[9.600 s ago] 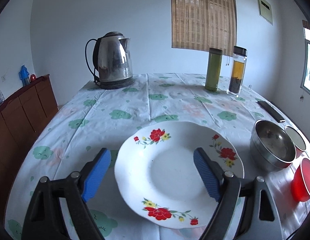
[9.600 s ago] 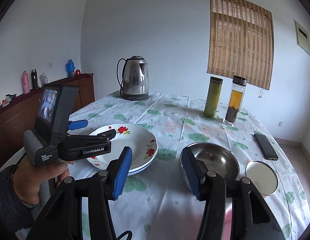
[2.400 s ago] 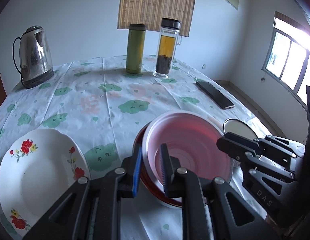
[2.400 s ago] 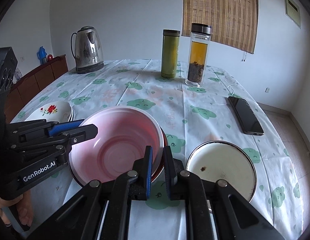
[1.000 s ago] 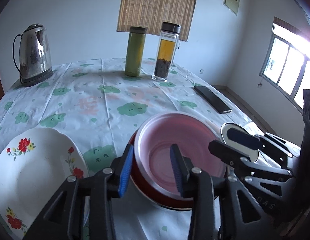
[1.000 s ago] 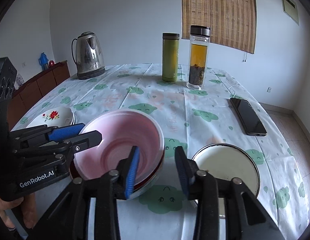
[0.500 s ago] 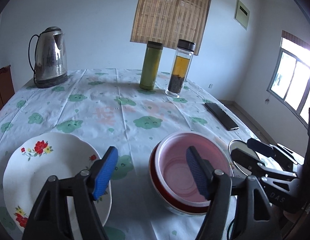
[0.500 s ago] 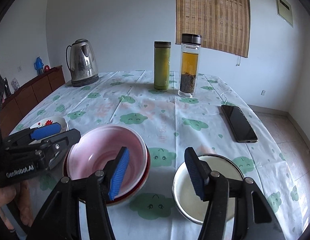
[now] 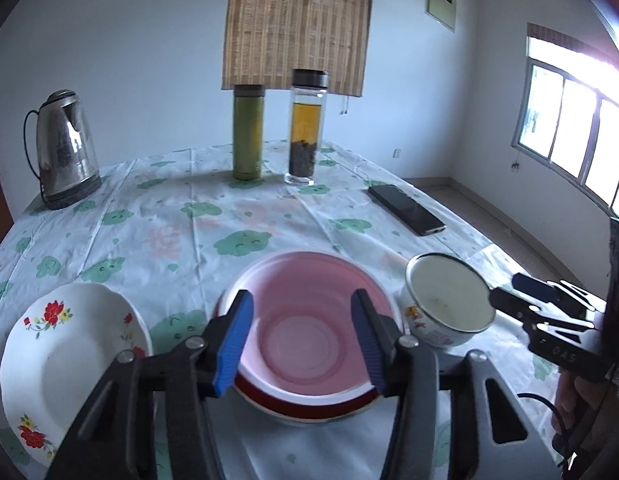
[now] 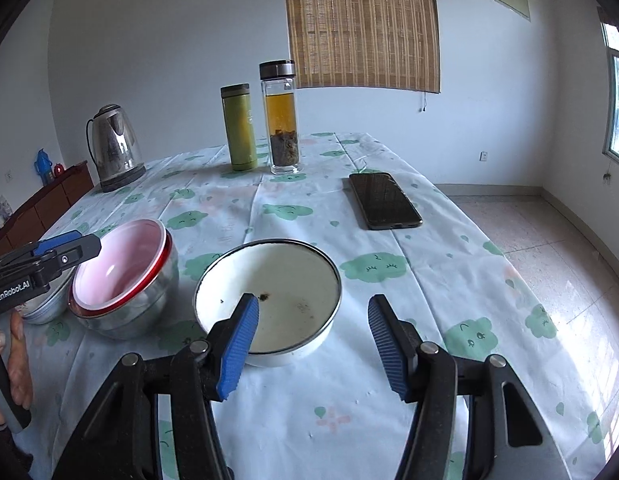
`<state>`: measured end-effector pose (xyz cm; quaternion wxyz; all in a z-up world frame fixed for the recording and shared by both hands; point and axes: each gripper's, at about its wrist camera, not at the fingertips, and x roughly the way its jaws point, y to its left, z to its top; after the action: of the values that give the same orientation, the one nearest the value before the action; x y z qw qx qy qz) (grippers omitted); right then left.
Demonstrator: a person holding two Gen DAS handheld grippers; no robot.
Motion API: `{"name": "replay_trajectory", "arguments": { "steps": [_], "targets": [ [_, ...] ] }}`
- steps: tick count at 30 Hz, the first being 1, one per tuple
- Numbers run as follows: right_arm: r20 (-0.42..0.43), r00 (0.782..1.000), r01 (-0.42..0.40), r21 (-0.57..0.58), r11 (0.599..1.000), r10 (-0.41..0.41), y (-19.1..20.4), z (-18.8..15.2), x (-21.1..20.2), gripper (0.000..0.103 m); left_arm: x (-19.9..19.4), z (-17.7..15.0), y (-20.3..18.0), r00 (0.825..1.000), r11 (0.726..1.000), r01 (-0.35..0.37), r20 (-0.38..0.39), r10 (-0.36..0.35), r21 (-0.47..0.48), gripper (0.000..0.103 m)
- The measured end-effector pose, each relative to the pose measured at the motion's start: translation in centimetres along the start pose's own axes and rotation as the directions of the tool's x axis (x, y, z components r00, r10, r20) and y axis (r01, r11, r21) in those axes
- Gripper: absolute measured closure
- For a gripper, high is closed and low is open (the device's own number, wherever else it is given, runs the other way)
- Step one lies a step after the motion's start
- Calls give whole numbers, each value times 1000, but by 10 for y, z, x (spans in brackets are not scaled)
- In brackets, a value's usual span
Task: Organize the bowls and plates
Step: 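Move both grippers to the rim of the white enamel bowl, then close both grippers on the white enamel bowl rim and lift it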
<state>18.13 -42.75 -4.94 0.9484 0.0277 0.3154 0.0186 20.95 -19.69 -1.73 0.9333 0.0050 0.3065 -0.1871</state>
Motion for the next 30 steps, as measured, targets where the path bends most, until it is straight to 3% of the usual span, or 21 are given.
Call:
{"name": "replay_trajectory", "arguments": {
  "steps": [3,7,12,16,30],
  "targets": [
    [-11,1000,4,6,1000,-4,-6,0,6,66,-3,4,-26,999,997,36,0,-36,62,69],
    [-34,999,8,20,1000,-7,-11,3,19,69,6,8,-51,994,992,104,-38,-101,78,70],
    [-56,998,-4,39,999,6,-16,6,31,75,24,11,-74,986,984,144,-93,-135,102,81],
    [-77,996,-37,59,998,42,-19,6,40,91,39,7,-83,982,984,146,-139,-131,104,83],
    [-65,996,-53,78,995,58,-29,4,41,96,64,-3,-95,976,988,124,-193,-104,94,84]
  ]
}}
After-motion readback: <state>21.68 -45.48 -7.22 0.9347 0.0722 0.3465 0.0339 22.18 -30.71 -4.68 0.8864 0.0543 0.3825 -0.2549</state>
